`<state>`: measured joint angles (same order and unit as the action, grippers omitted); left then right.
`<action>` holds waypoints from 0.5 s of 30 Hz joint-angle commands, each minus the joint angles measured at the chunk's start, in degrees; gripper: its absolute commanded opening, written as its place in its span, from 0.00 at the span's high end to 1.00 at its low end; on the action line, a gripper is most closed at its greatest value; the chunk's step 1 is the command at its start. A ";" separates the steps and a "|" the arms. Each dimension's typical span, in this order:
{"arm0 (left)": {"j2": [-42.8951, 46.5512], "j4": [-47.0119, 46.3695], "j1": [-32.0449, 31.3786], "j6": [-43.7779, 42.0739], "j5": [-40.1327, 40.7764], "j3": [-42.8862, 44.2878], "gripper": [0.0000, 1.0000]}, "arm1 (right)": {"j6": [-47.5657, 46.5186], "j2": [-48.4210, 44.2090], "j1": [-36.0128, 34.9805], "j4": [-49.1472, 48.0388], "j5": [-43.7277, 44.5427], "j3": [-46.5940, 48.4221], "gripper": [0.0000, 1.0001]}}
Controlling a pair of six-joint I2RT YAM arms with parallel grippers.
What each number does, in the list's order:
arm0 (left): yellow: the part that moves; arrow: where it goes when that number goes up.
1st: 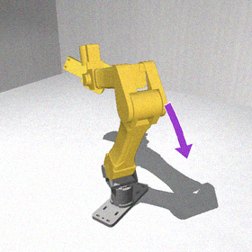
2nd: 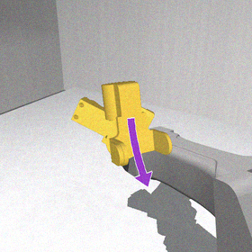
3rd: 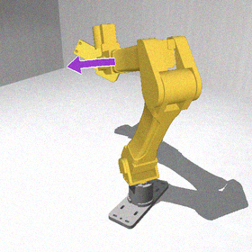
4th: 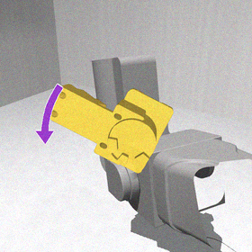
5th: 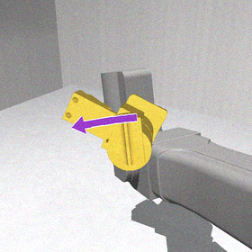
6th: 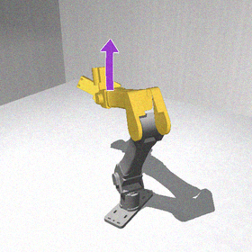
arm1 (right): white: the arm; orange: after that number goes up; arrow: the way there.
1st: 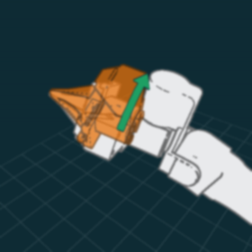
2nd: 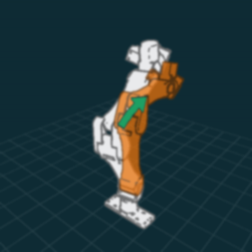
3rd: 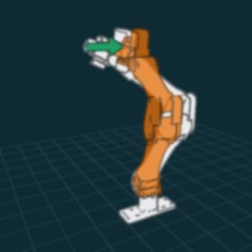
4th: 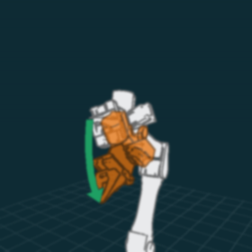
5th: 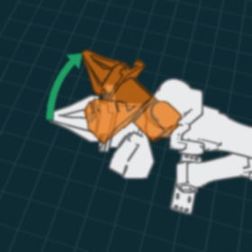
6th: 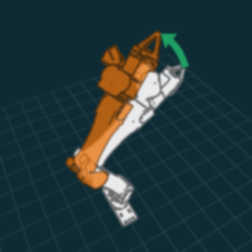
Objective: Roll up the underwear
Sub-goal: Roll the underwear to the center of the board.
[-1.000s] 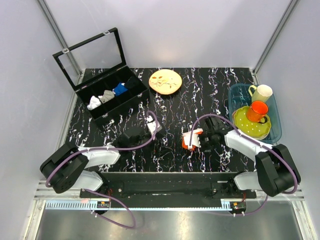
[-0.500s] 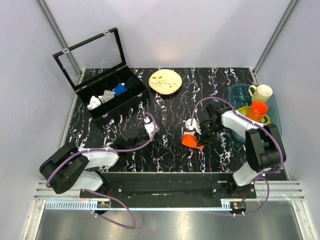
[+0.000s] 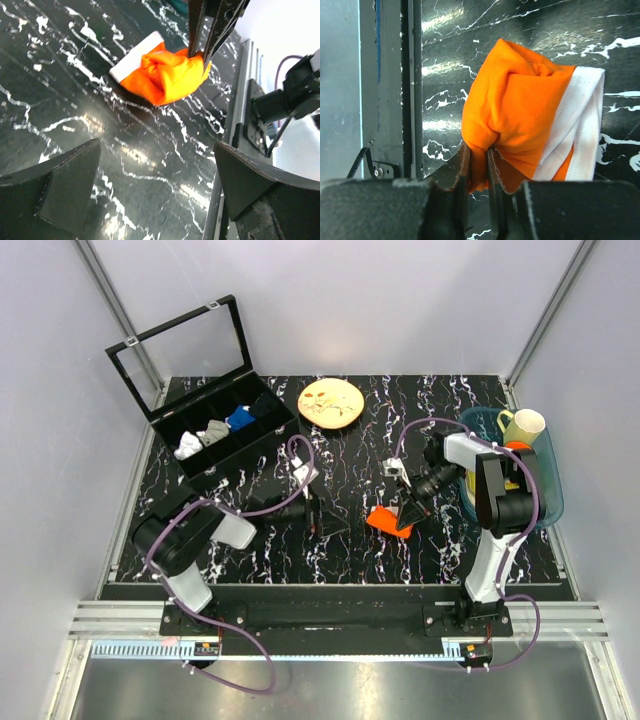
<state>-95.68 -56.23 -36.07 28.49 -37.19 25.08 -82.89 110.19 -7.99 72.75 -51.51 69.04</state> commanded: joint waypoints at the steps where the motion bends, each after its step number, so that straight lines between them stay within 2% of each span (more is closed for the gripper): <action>1: -5.12 -11.36 -0.22 8.33 -4.47 6.55 0.01 | 0.97 3.18 1.48 7.93 -3.25 4.96 0.85; 8: -12.51 -0.04 -2.33 4.56 -3.07 17.18 0.01 | 10.27 5.91 3.07 4.78 0.43 8.39 0.85; 15: -18.31 12.62 -4.62 0.69 -1.22 25.71 0.01 | 17.49 6.18 3.86 -1.64 6.41 6.73 0.86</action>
<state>-111.55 -48.84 -39.64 32.40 -39.00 46.68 -70.89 115.90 -4.69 75.75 -50.15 75.75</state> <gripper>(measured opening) 0.987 0.196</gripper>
